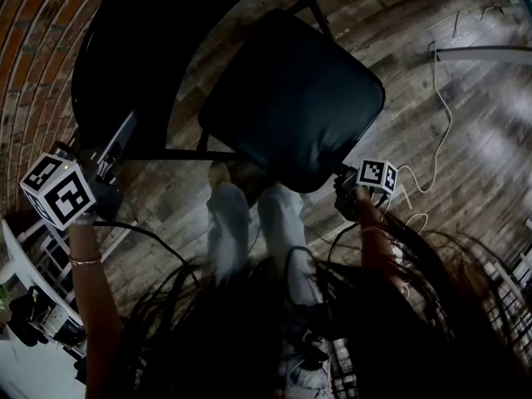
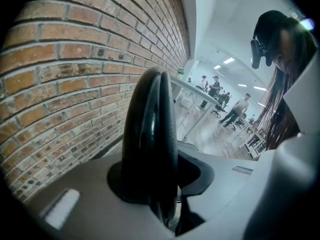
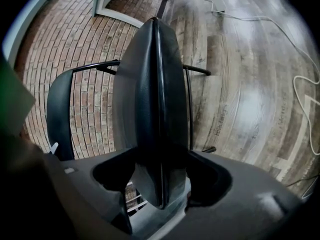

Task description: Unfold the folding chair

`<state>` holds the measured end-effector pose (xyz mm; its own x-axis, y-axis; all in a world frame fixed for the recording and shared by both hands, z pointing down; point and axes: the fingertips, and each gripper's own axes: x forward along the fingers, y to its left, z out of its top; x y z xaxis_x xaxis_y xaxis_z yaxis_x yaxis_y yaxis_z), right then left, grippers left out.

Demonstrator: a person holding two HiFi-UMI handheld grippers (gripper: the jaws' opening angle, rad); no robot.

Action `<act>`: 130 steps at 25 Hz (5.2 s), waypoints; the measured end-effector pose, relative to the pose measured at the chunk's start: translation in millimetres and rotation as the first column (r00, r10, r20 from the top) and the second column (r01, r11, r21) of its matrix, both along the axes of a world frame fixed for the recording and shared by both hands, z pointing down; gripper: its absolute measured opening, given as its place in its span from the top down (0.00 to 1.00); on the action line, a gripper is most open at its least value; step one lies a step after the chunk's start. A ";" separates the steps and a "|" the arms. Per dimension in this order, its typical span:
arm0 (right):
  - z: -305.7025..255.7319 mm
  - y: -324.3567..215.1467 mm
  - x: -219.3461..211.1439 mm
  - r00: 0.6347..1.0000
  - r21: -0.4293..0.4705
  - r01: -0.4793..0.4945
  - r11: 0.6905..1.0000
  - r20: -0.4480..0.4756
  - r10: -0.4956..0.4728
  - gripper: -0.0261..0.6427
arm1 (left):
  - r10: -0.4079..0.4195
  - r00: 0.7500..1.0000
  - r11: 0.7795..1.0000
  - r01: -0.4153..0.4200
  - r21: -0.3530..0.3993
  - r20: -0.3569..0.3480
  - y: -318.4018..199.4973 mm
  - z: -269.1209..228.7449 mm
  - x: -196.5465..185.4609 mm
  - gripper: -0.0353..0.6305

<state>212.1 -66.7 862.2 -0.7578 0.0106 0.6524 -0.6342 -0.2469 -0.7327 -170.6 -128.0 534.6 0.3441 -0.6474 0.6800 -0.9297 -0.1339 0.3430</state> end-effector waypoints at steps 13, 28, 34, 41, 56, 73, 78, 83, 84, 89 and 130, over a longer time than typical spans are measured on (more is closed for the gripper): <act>4.0 4.6 0.7 1.000 -0.006 0.018 1.000 -0.008 -0.019 0.49 | -0.004 1.000 1.000 0.004 -0.011 -0.006 1.9 4.8 -3.9 0.78; 2.1 8.1 -0.1 0.996 -0.032 0.090 0.995 0.006 -0.090 0.49 | -0.032 0.999 0.999 0.032 -0.016 0.026 2.5 6.1 -8.6 0.74; -2.0 11.4 2.5 0.994 -0.027 0.112 0.993 -0.007 -0.112 0.51 | -0.015 0.998 0.998 0.019 -0.059 0.068 11.8 8.8 -16.5 0.67; -13.0 30.4 0.5 0.984 -0.002 0.178 0.984 -0.015 -0.178 0.59 | -0.043 0.997 0.998 0.046 -0.046 0.070 41.6 7.2 -23.6 0.67; -40.1 92.8 -6.4 0.956 0.148 0.293 0.945 -0.061 -0.287 0.64 | -0.131 0.990 0.988 0.134 -0.080 0.047 179.5 29.2 7.3 0.71; -121.9 183.0 2.5 0.952 0.326 0.305 0.895 -0.124 -0.280 0.73 | -0.309 0.943 0.949 0.299 -0.096 -0.126 321.0 24.5 111.7 0.81; -161.4 201.8 3.6 0.953 0.393 0.304 0.868 -0.121 -0.279 0.74 | -0.258 0.959 0.965 0.249 -0.085 -0.120 344.7 -1.3 138.9 0.82; -201.3 203.2 10.6 0.954 0.485 0.297 0.822 -0.117 -0.275 0.78 | -0.271 0.954 0.962 0.265 -0.063 -0.128 356.1 -28.6 161.6 0.86; -208.4 204.5 12.5 0.953 0.500 0.301 0.812 -0.117 -0.281 0.78 | -0.274 0.953 0.961 0.268 -0.064 -0.127 359.2 -33.0 166.9 0.87; -238.9 214.2 27.3 0.935 0.573 0.343 0.744 -0.131 -0.330 0.80 | -0.288 0.950 0.958 0.283 -0.054 -0.121 379.2 -52.9 196.3 0.90; -454.8 344.0 118.6 0.963 0.866 0.248 0.434 -0.174 -0.204 0.96 | -0.220 0.973 0.974 0.223 0.038 -0.076 517.8 -169.6 330.1 0.95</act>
<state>330.6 277.3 407.4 -0.7932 -0.4135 0.4471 -0.5985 0.6649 -0.4468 159.6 389.7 365.0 0.2349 -0.7432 0.6265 -0.9115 0.0553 0.4074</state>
